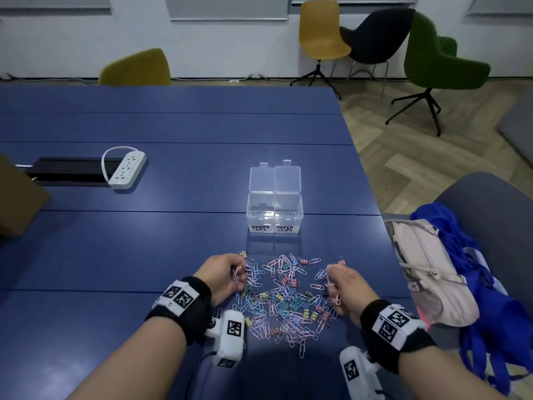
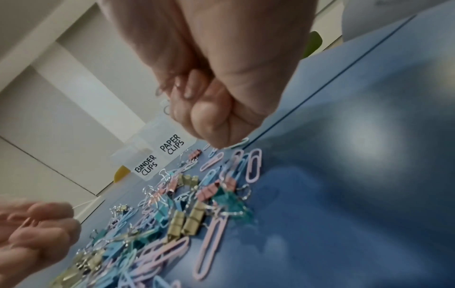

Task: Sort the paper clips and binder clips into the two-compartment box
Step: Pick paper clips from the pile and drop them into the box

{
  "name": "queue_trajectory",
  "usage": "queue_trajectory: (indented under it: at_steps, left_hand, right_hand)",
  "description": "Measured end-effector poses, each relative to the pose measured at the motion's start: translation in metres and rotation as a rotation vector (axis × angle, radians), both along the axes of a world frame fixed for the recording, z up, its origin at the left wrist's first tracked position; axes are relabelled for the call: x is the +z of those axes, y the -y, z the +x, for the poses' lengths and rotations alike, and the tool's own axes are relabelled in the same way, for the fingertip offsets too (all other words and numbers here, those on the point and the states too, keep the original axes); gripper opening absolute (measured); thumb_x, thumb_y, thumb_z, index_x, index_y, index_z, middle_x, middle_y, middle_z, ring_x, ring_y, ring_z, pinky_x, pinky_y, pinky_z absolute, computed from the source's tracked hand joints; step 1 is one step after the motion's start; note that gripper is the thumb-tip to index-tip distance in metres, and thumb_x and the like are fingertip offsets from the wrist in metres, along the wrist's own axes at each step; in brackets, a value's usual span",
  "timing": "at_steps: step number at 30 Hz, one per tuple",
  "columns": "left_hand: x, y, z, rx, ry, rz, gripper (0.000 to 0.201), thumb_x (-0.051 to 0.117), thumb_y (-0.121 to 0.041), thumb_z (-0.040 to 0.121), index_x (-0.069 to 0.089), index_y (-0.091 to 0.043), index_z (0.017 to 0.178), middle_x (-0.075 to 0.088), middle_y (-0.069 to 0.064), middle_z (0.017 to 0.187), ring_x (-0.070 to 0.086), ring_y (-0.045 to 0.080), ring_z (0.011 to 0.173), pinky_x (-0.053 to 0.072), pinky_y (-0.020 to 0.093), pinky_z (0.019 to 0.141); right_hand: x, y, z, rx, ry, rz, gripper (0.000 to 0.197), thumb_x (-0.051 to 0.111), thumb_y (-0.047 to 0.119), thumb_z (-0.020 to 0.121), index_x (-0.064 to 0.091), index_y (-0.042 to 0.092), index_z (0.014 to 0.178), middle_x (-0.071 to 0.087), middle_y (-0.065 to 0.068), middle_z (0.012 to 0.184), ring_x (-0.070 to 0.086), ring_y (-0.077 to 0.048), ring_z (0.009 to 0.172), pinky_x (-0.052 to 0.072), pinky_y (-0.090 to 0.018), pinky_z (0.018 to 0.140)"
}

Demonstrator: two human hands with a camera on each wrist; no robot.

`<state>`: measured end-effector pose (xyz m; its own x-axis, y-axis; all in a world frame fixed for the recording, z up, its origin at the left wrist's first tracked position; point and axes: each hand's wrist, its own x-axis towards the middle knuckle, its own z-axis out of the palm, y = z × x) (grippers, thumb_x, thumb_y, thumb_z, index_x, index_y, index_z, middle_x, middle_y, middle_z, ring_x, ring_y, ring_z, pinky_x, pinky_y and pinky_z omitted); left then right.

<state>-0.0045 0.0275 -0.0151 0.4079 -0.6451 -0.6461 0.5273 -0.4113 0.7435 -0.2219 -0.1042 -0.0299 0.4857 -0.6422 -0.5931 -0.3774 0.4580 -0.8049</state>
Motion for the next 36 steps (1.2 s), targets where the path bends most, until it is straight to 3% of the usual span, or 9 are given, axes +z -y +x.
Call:
queue_trajectory:
  at_steps: [5,9,12,15,18,22,28,32,36]
  left_hand:
    - [-0.002,-0.010,0.000,0.096,-0.059,-0.002,0.041,0.036,-0.028,0.100,0.039,-0.014,0.062,0.037,0.002,0.056,0.031,0.013,0.046,0.025,0.021,0.040]
    - [0.001,-0.008,-0.006,0.082,0.093,0.095,0.026,0.034,-0.010,0.097,0.048,-0.011,0.076,0.034,-0.001,0.055,0.026,0.010,0.044,0.020,0.017,0.036]
    - [0.000,-0.002,-0.006,-0.239,0.586,0.251,0.016,0.046,-0.016,0.093,0.054,-0.017,0.079,0.043,-0.002,0.059,0.036,0.011,0.047,0.033,0.021,0.045]
    - [0.001,0.004,-0.008,-0.697,1.084,0.400,0.019,0.056,-0.023,0.087,0.053,-0.027,0.106,0.066,0.002,0.090,0.056,0.016,0.069,0.047,0.028,0.065]
    - [0.001,0.014,-0.007,-0.894,1.235,0.449,0.046,0.055,-0.014,0.084,0.046,-0.031,0.126,0.062,0.000,0.120,0.062,0.020,0.094,0.055,0.034,0.077]
    - [-0.004,0.021,-0.003,-0.905,1.222,0.459,0.051,0.066,-0.025,0.082,0.047,-0.025,0.129,0.057,0.001,0.128,0.059,0.021,0.110,0.051,0.034,0.091]
    - [-0.010,0.026,-0.006,-0.853,1.194,0.408,0.028,0.062,-0.026,0.088,0.054,-0.020,0.113,0.060,0.001,0.120,0.059,0.021,0.105,0.048,0.033,0.089]
    - [-0.014,0.029,-0.008,-0.913,1.273,0.409,0.015,0.052,-0.030,0.093,0.054,-0.018,0.102,0.062,0.001,0.106,0.054,0.019,0.089,0.044,0.032,0.079]
    - [-0.021,0.032,-0.012,-0.973,1.390,0.420,0.016,0.042,-0.025,0.096,0.053,-0.015,0.101,0.061,0.004,0.104,0.053,0.021,0.089,0.046,0.035,0.080]
  right_hand:
    - [-0.002,-0.005,-0.005,-0.075,0.057,0.017,0.032,0.040,0.001,0.091,0.036,0.013,0.062,0.040,-0.004,0.048,0.034,-0.011,0.033,0.020,-0.015,0.033]
    - [0.001,-0.007,-0.005,-0.098,0.099,0.054,0.028,0.042,-0.005,0.090,0.037,0.012,0.067,0.043,-0.006,0.054,0.038,-0.011,0.035,0.020,-0.015,0.031]
    - [0.002,-0.009,-0.004,-0.076,0.104,0.085,0.019,0.039,-0.001,0.094,0.040,0.011,0.080,0.043,-0.006,0.059,0.036,-0.011,0.039,0.022,-0.017,0.032]
    - [0.002,-0.010,-0.001,-0.050,0.129,0.148,0.013,0.037,0.003,0.097,0.046,0.008,0.089,0.041,-0.005,0.062,0.032,-0.009,0.039,0.032,-0.021,0.041]
    - [0.004,-0.009,0.000,-0.087,0.185,0.241,0.018,0.037,0.006,0.096,0.054,0.003,0.090,0.040,-0.005,0.061,0.031,-0.009,0.038,0.039,-0.028,0.053]
    - [0.005,-0.005,-0.003,-0.174,0.260,0.299,0.028,0.037,0.014,0.100,0.053,0.002,0.080,0.043,-0.007,0.063,0.037,-0.012,0.043,0.039,-0.024,0.041]
    - [0.002,0.003,-0.009,-0.163,0.169,0.146,0.023,0.035,-0.002,0.097,0.053,0.002,0.083,0.041,-0.005,0.063,0.034,-0.012,0.048,0.029,-0.018,0.036]
    - [-0.002,0.005,-0.011,-0.028,-0.033,-0.108,0.027,0.045,0.016,0.097,0.057,0.009,0.075,0.029,0.001,0.051,0.024,-0.008,0.037,0.022,-0.018,0.033]
    - [0.001,0.011,-0.015,0.284,-0.324,-0.561,0.021,0.059,0.019,0.089,0.053,0.019,0.069,0.048,0.006,0.060,0.045,-0.011,0.056,0.037,-0.020,0.053]
